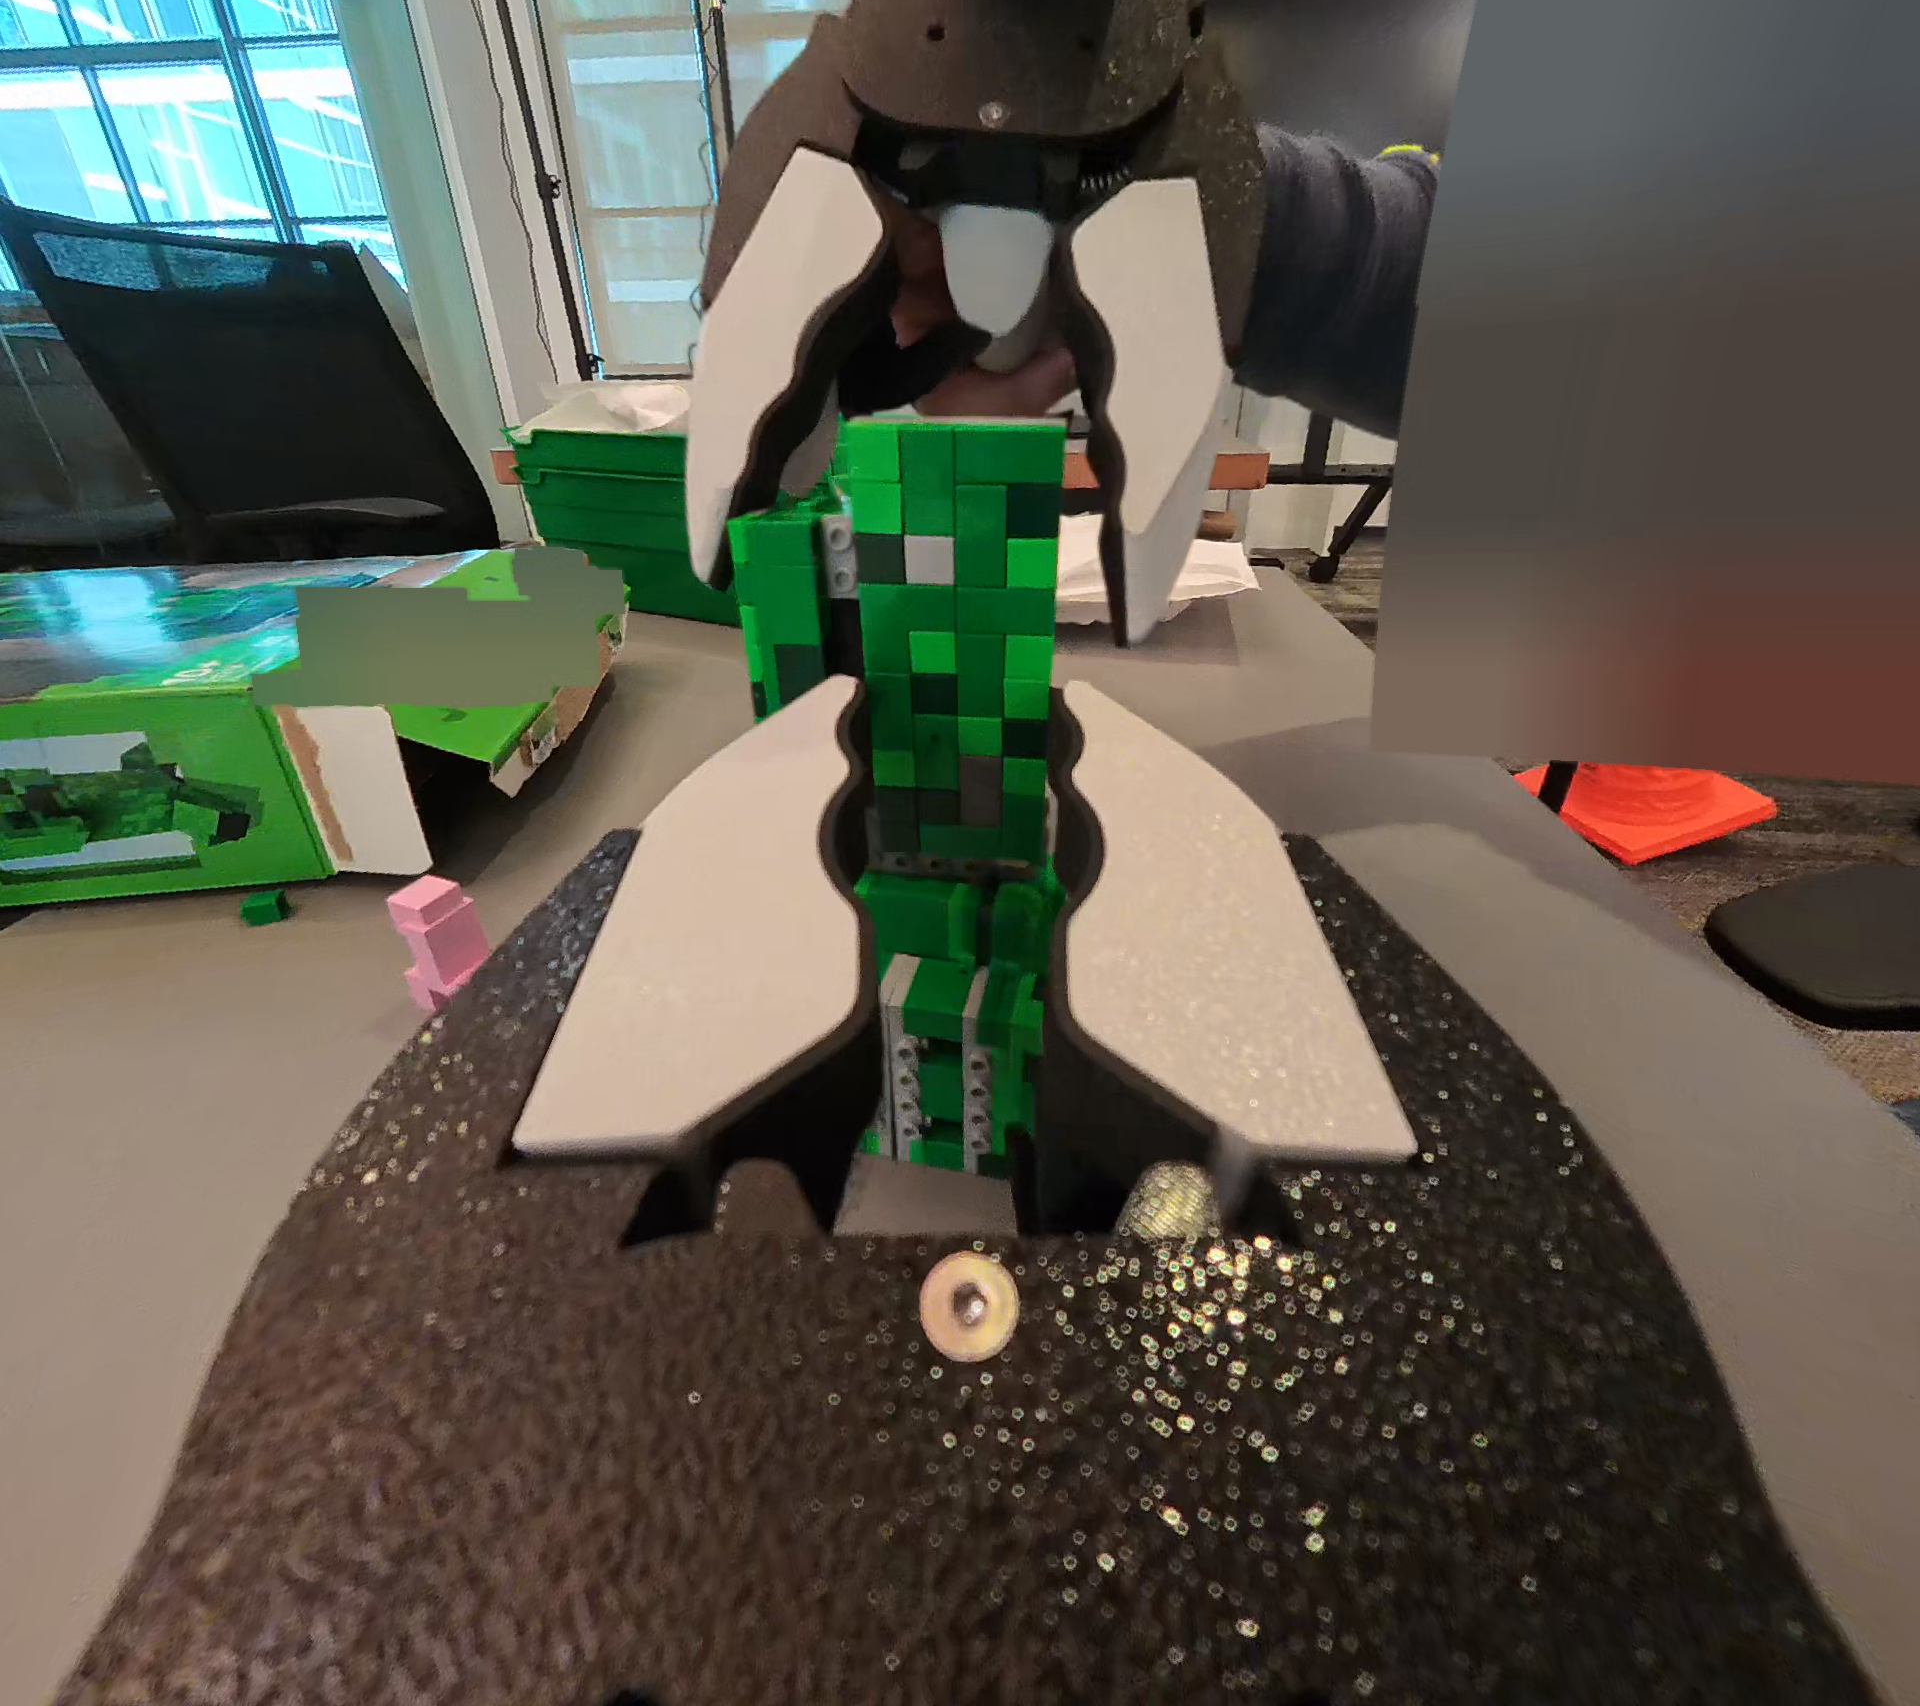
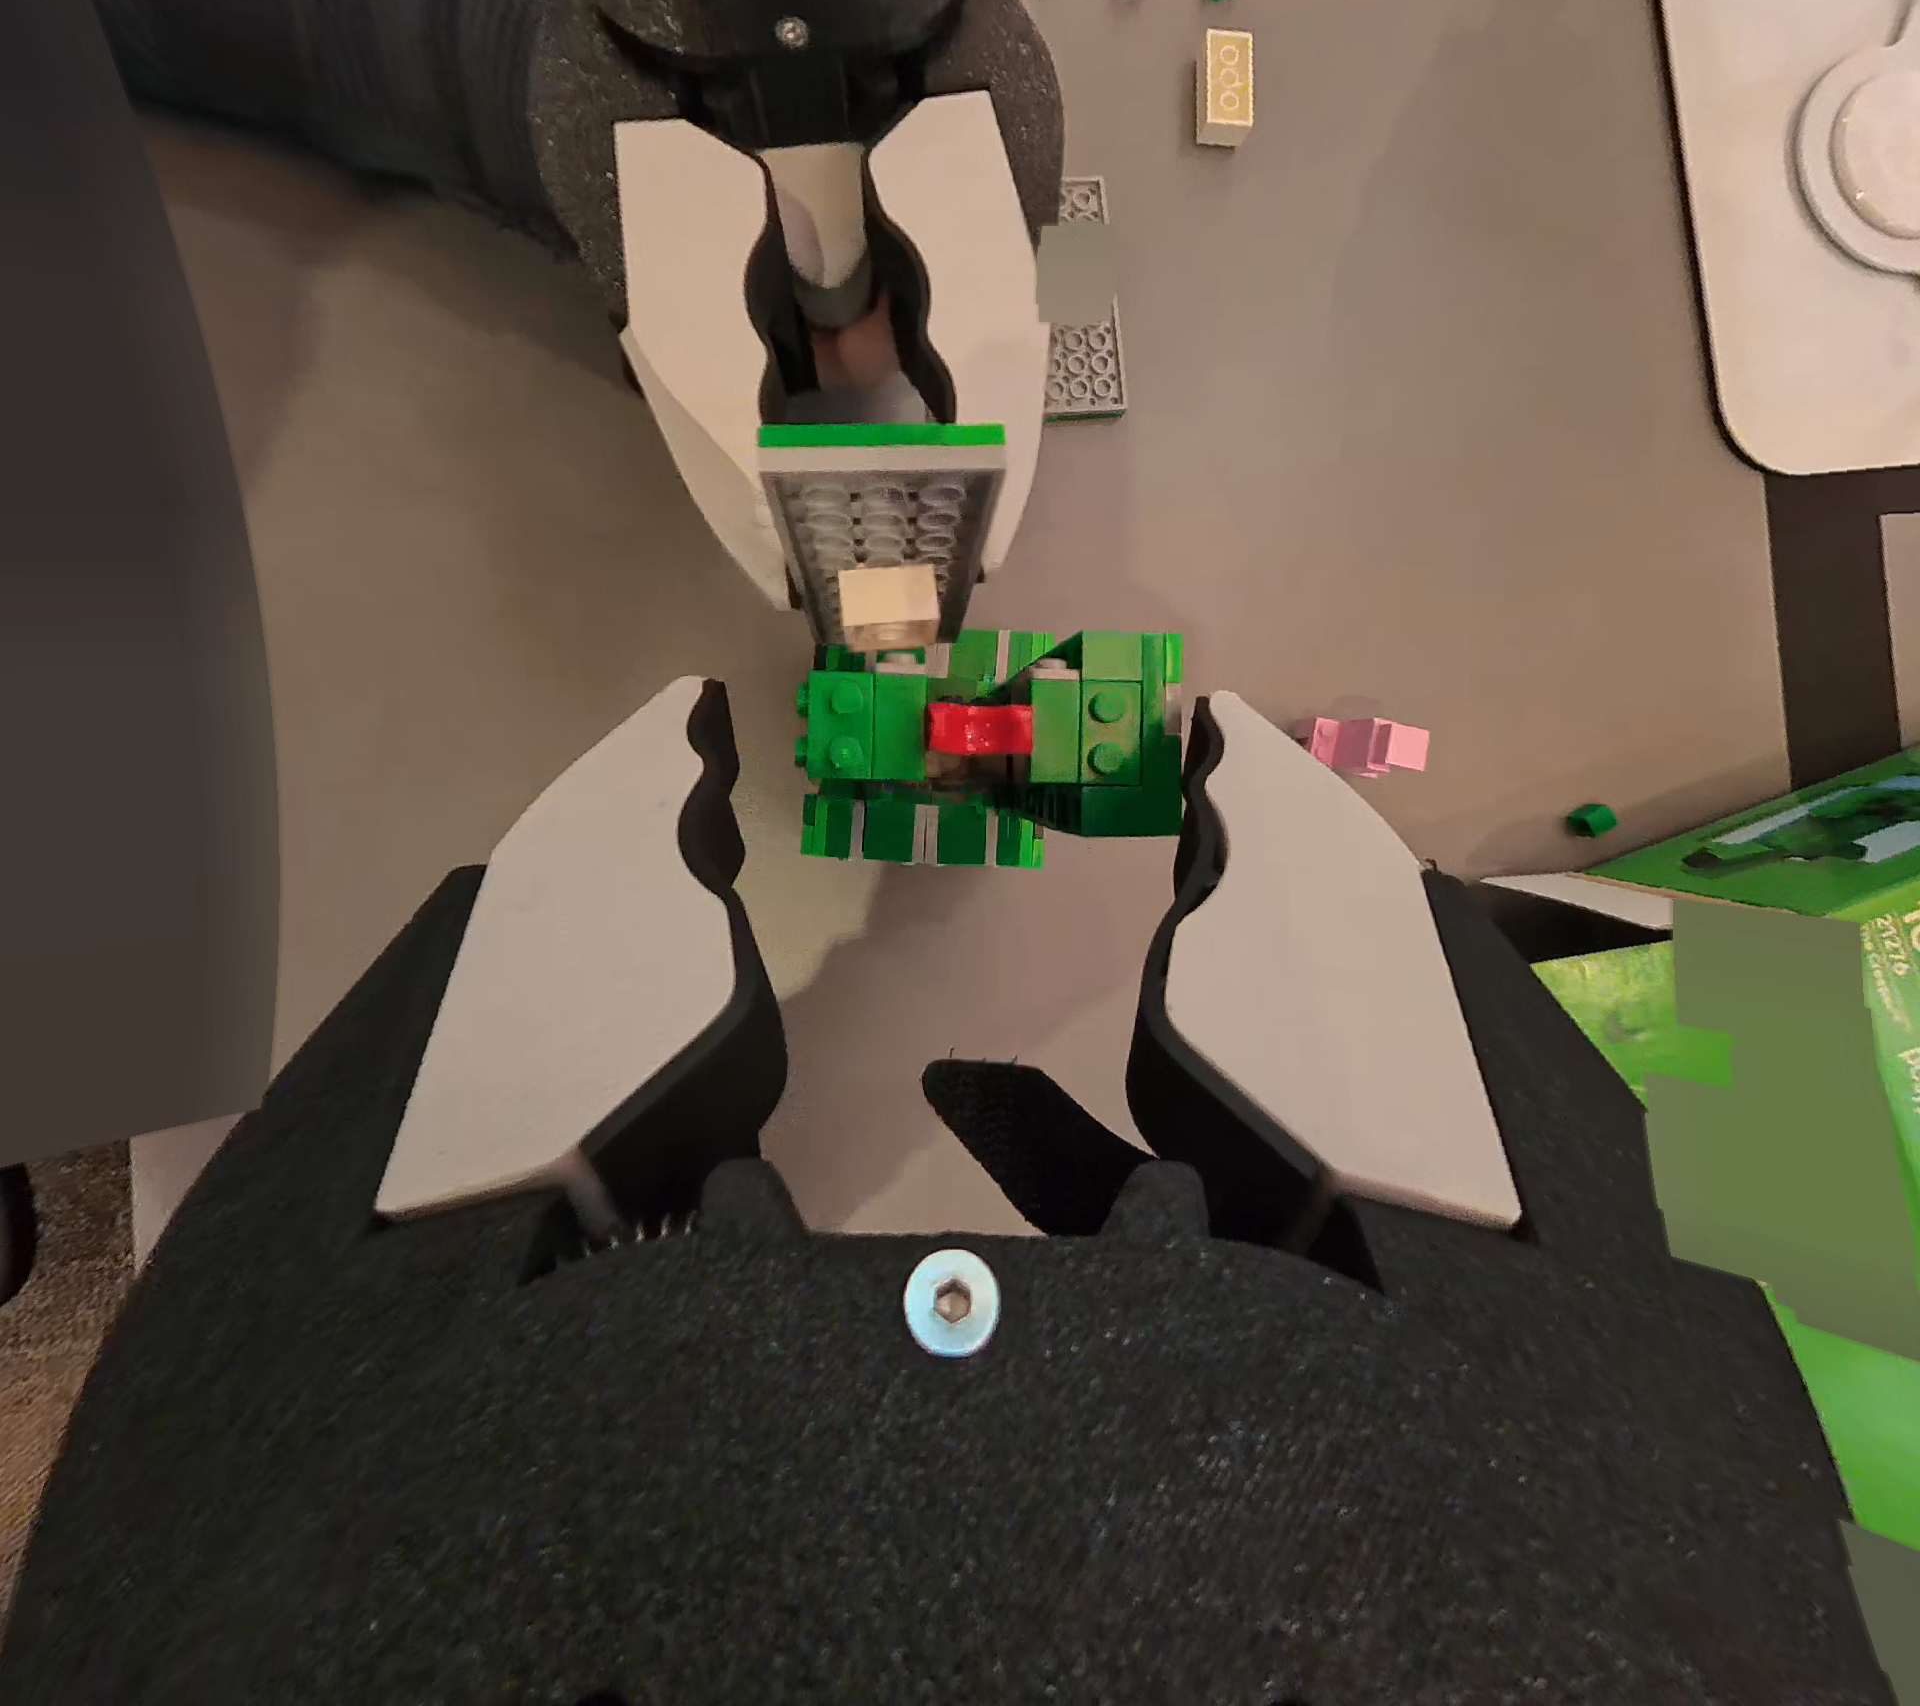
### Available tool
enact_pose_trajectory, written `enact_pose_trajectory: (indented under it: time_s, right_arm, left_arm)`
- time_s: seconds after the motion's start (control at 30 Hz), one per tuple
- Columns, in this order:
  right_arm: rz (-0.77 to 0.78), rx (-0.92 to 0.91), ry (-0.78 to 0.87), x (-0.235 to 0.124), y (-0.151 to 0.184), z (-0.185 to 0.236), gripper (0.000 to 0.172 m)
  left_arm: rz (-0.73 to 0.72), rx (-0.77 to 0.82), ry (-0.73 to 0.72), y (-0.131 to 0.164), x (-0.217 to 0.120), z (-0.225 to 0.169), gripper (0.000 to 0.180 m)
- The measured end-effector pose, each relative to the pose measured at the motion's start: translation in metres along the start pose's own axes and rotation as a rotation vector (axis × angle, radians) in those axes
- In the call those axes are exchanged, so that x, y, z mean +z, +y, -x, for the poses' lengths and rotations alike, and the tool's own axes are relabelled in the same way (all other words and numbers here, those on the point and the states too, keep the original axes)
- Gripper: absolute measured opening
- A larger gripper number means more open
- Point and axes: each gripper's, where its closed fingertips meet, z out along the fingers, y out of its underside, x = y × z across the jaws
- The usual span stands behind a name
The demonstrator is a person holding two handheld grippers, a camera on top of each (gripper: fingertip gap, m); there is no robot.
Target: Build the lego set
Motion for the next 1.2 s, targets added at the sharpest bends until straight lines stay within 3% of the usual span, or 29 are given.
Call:
enact_pose_trajectory:
  time_s: [0.5,0.7,0.83,0.93,1.03,1.13,1.2]
  right_arm:
    - [-0.359,0.221,0.218,-0.023,0.02,-0.002,0.078]
    - [-0.476,0.321,0.566,-0.024,0.026,-0.004,0.066]
    - [-0.498,0.119,0.772,-0.036,0.005,0.013,0.036]
    - [-0.42,-0.084,0.683,-0.041,-0.02,0.025,0.033]
    - [-0.307,-0.141,0.459,-0.04,-0.032,0.027,0.028]
    - [-0.156,-0.208,0.378,-0.038,-0.032,0.018,0.026]
    - [-0.086,-0.153,0.327,-0.035,-0.031,0.015,0.025]
  left_arm:
    - [0.007,-0.015,0.039,0.006,0.007,0.006,0.031]
    - [0.023,-0.001,0.041,0.009,0.007,0.005,0.032]
    - [0.029,0.008,0.058,0.009,0.007,0.002,0.032]
    - [0.037,0.013,0.072,0.011,0.007,0.0,0.032]
    - [0.041,0.024,0.076,0.011,0.007,-0.001,0.032]
    - [0.048,0.034,0.071,0.012,0.007,-0.001,0.032]
    - [0.055,0.05,0.052,0.013,0.008,0.0,0.032]
